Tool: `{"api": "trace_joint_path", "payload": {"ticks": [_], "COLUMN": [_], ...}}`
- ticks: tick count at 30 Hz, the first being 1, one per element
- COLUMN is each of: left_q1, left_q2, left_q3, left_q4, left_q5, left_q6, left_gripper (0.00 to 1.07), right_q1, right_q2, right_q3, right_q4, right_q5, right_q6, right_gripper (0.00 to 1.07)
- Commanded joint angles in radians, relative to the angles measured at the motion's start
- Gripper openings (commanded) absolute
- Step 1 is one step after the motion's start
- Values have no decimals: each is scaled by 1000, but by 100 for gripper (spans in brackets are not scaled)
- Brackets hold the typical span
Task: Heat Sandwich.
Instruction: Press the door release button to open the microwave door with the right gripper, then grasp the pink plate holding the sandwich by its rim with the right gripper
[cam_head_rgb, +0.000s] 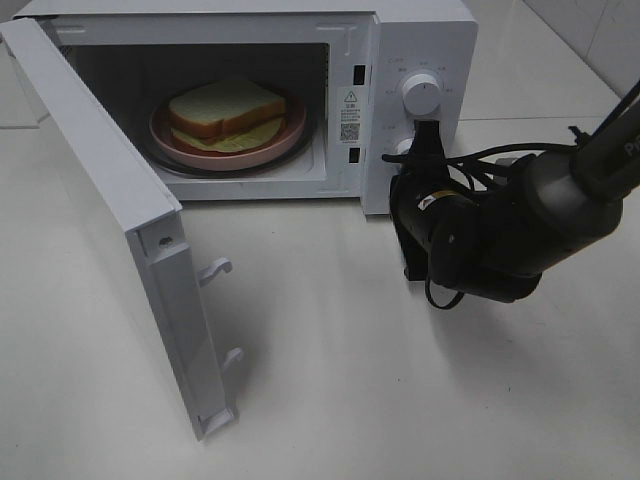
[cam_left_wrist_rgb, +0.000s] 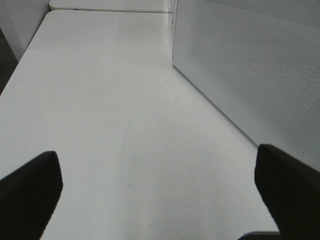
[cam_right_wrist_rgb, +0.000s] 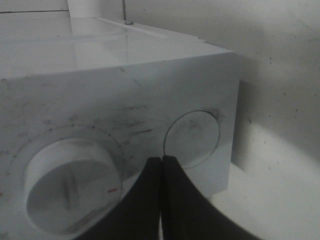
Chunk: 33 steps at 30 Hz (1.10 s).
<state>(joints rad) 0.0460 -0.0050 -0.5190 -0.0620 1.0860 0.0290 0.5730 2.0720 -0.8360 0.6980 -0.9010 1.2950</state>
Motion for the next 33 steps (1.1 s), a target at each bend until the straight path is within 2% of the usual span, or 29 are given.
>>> {"api": "trace_joint_path", "payload": {"ticks": [1,15,17,24,29,33], "left_q1": [3,3,3,3,3,3], "left_q2": [-6,-6,-6,-6,-6,-6], "left_q3": [4,4,4,4,4,4], "left_q4": [-1,-1,-1,-1,-1,-1], "left_q5": [-12,-12,-12,-12,-12,-12], "left_q6": [-3,-3,-3,-3,-3,-3], "left_gripper": [98,98,98,98,98,98], "right_q1": [4,4,4,0,0,-13], "right_q2": [-36,-226,-273,-352,-437,-479], "right_q3": [33,151,164,174,174,173], "right_q4": [-17,-41,-40,-39,-41,-54], "right_q5": [16,221,302,403,558,648], "right_q6": [-1,-148,-240,-400,-668,-794], "right_gripper": [0,2,3,3,3,3]}}
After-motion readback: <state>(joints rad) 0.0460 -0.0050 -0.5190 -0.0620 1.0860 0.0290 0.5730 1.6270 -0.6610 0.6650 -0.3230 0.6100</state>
